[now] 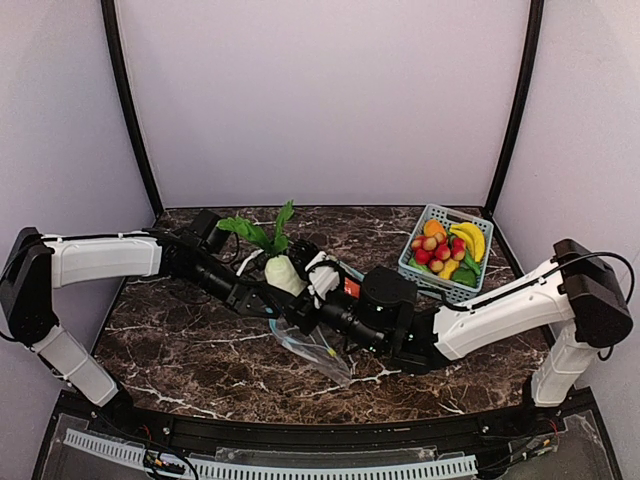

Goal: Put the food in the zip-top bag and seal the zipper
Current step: Place the fake vegetable in the zipper food storage bag.

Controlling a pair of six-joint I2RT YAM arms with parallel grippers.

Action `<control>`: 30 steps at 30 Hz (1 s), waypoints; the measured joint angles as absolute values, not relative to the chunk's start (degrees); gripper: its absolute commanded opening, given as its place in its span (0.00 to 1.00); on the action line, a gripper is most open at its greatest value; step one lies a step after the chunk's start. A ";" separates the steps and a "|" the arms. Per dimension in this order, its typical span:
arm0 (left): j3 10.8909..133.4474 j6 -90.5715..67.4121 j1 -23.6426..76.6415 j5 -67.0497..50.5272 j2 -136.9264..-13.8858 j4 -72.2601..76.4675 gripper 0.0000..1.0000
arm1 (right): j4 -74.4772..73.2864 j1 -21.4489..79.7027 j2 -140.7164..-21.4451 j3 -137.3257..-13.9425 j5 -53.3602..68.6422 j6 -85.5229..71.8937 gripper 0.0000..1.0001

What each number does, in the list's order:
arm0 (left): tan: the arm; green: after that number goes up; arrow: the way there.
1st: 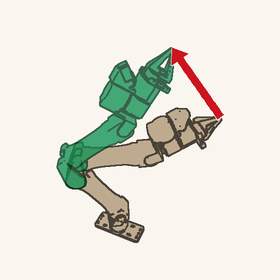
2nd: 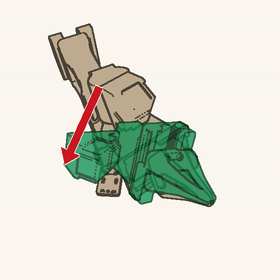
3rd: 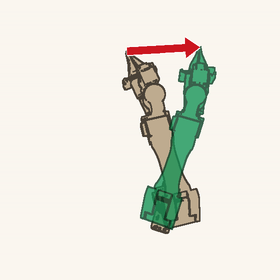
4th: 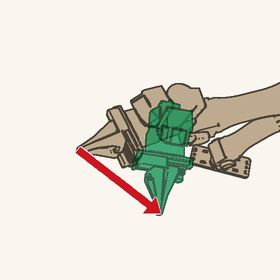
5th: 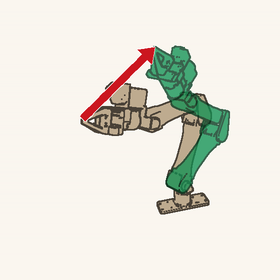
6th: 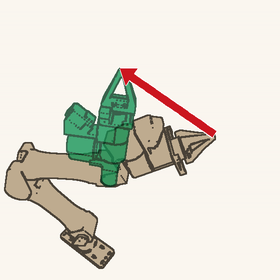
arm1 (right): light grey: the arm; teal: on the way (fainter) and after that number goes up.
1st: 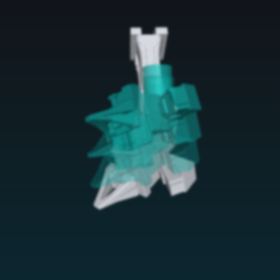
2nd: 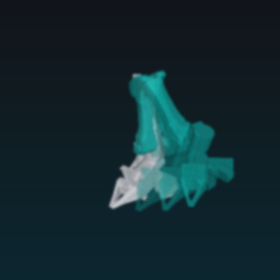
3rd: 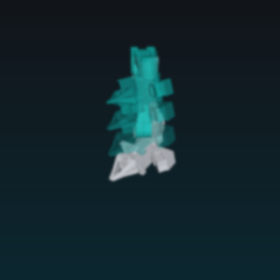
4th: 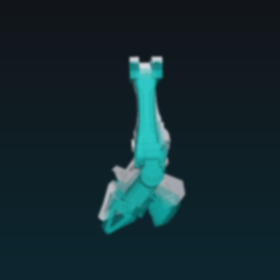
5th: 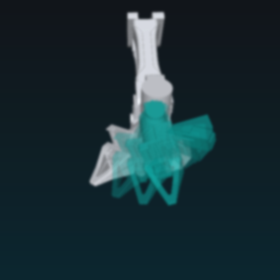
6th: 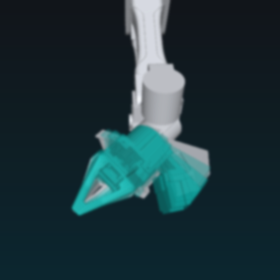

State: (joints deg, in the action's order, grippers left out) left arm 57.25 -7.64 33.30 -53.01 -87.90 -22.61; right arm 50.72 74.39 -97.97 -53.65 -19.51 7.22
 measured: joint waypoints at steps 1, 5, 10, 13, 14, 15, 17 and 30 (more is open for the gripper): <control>57.25 -7.70 33.26 -53.17 -87.90 -22.52 0.01 | 50.87 74.39 -98.00 -53.54 -19.51 7.11 0.35; 57.25 -7.90 33.01 -53.78 -87.90 -22.37 0.01 | 51.18 74.41 -98.00 -52.51 -19.53 6.72 0.34; 57.25 -7.97 32.82 -54.28 -87.99 -22.35 0.01 | 50.48 74.85 -98.02 -50.48 -19.70 6.52 0.34; 57.25 -7.99 32.67 -54.63 -88.01 -22.33 0.01 | 49.76 75.26 -98.02 -49.45 -20.21 6.48 0.34; 57.25 -7.99 32.62 -54.65 -88.07 -22.33 0.01 | 49.58 75.37 -98.02 -49.10 -20.47 6.46 0.34; 57.25 -8.01 32.56 -54.70 -88.14 -22.33 0.01 | 49.43 75.53 -98.02 -48.60 -20.75 6.44 0.34; 57.25 -8.19 32.45 -55.02 -88.20 -22.28 0.01 | 49.17 75.75 -98.02 -47.59 -21.17 6.33 0.34; 57.25 -8.29 32.01 -56.16 -88.55 -21.65 0.01 | 46.13 75.90 -98.00 -45.80 -23.46 5.76 0.33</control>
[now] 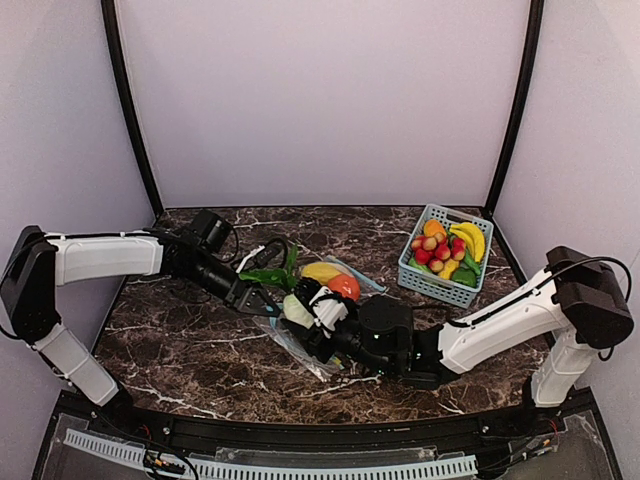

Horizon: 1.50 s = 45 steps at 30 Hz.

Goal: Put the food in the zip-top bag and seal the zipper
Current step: Place the fake vegetable in the zipper food storage bag.

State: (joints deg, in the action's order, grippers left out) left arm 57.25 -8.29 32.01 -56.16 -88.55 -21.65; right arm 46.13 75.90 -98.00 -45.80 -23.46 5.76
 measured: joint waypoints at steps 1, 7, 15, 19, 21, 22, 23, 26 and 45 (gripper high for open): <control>57.25 -8.32 31.99 -56.18 -88.77 -21.58 0.01 | 46.11 75.92 -98.00 -45.80 -23.59 5.91 0.33; 57.25 -8.40 31.99 -56.27 -90.02 -21.47 0.01 | 46.94 75.99 -98.87 -46.15 -24.12 7.29 0.32; 57.25 -8.75 31.99 -56.80 -90.48 -21.34 0.01 | 49.45 75.92 -104.42 -49.87 -24.08 9.45 0.32; 57.25 -8.82 31.99 -56.77 -90.50 -21.32 0.01 | 50.94 75.59 -106.30 -50.85 -24.03 10.20 0.36; 57.25 -8.82 31.97 -56.77 -90.54 -21.30 0.01 | 51.27 75.57 -106.67 -50.96 -24.08 10.31 0.43; 57.25 -8.82 31.90 -56.71 -90.54 -21.30 0.01 | 51.24 75.57 -106.74 -50.96 -24.12 10.26 0.47; 57.25 -8.82 31.86 -56.69 -90.54 -21.30 0.01 | 51.18 75.55 -106.74 -50.96 -24.14 10.17 0.52; 57.25 -8.78 31.86 -56.42 -90.54 -21.32 0.01 | 50.63 75.48 -106.59 -50.83 -24.29 9.23 0.66; 57.25 -8.71 31.86 -54.78 -90.80 -21.39 0.01 | 20.80 75.13 -95.04 -56.69 -21.58 -4.75 0.61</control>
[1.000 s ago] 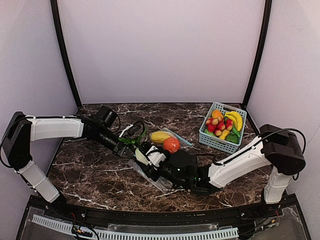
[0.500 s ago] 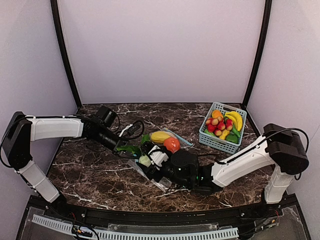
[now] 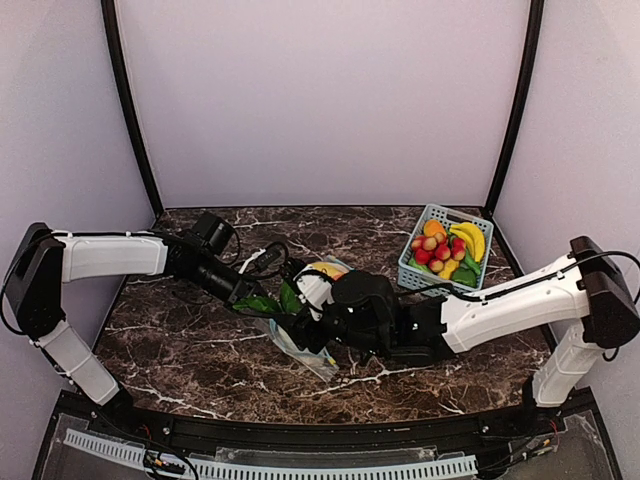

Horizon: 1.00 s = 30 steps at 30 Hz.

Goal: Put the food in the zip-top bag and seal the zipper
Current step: Place the fake vegetable in the zipper food storage bag, then adjust the fake vegetable in the zipper food storage bag.

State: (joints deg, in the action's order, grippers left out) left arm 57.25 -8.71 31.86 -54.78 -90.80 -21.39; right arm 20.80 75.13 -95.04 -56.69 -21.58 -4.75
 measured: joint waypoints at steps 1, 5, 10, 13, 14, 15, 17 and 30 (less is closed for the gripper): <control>57.25 -8.69 31.86 -54.65 -90.80 -21.41 0.01 | 18.57 74.98 -95.20 -58.28 -21.30 -5.61 0.58; 57.25 -8.56 31.86 -54.26 -90.80 -21.43 0.01 | 12.49 74.32 -95.85 -62.41 -20.03 -8.01 0.47; 57.25 -8.51 31.86 -53.91 -90.80 -21.45 0.01 | 6.46 73.36 -97.71 -65.12 -17.39 -9.85 0.39; 57.25 -8.43 31.86 -53.74 -90.80 -21.47 0.01 | 4.25 73.17 -99.20 -66.02 -15.99 -10.17 0.38; 57.25 -8.34 31.86 -53.69 -90.80 -21.47 0.01 | 3.75 73.08 -99.59 -66.17 -15.75 -10.28 0.38; 57.25 -8.29 31.86 -53.67 -90.80 -21.47 0.01 | 3.25 73.06 -99.96 -66.28 -15.51 -10.31 0.38; 57.25 -8.21 31.86 -53.60 -90.80 -21.50 0.01 | 2.35 73.06 -100.92 -66.74 -15.29 -10.37 0.38; 57.25 -8.16 31.77 -53.01 -90.80 -21.56 0.01 | -3.09 71.75 -105.75 -71.64 -15.25 -12.51 0.31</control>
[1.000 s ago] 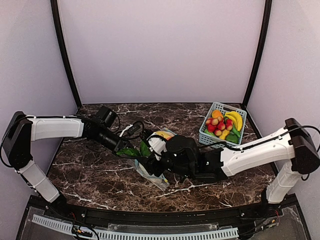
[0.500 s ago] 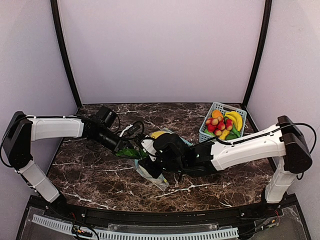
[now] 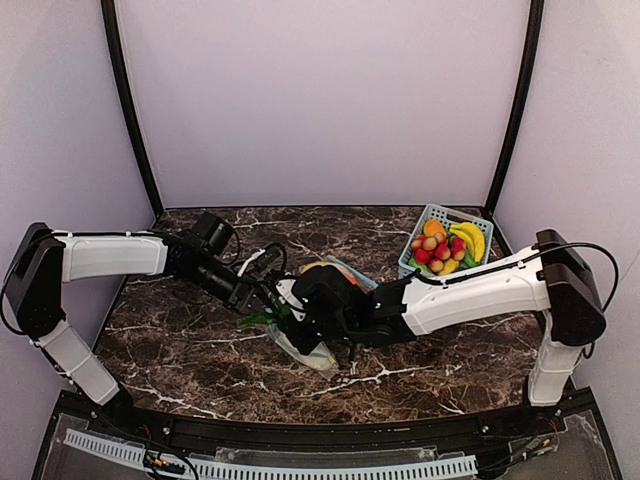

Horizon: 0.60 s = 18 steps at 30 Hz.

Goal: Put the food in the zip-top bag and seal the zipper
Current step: Adjust the fake vegetable in the zipper food storage bag.

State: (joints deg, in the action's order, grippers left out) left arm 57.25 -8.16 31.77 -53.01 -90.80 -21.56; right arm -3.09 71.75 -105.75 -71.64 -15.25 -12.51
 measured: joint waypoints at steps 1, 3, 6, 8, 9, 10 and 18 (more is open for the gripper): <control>57.25 -8.14 31.77 -52.90 -90.80 -21.56 0.01 | -3.55 71.53 -105.93 -71.96 -15.22 -12.78 0.31; 57.25 -8.14 31.77 -52.82 -90.80 -21.56 0.01 | -4.91 71.05 -106.56 -72.93 -15.25 -13.37 0.30; 57.25 -8.10 31.75 -52.38 -90.72 -21.56 0.01 | -6.81 70.70 -107.77 -74.54 -15.33 -14.09 0.30; 57.25 -8.08 31.73 -51.79 -90.41 -21.56 0.01 | -7.84 70.67 -108.51 -75.46 -15.42 -14.28 0.30; 57.25 -8.03 31.73 -51.46 -90.08 -21.58 0.01 | -8.25 70.67 -108.84 -75.90 -15.44 -14.31 0.30; 57.25 -7.97 31.73 -51.24 -89.73 -21.56 0.01 | -8.64 70.67 -109.08 -76.25 -15.42 -14.31 0.29; 56.21 -8.03 31.73 -49.41 -85.30 -21.12 0.01 | -9.39 70.50 -109.21 -77.97 -11.92 -12.86 0.30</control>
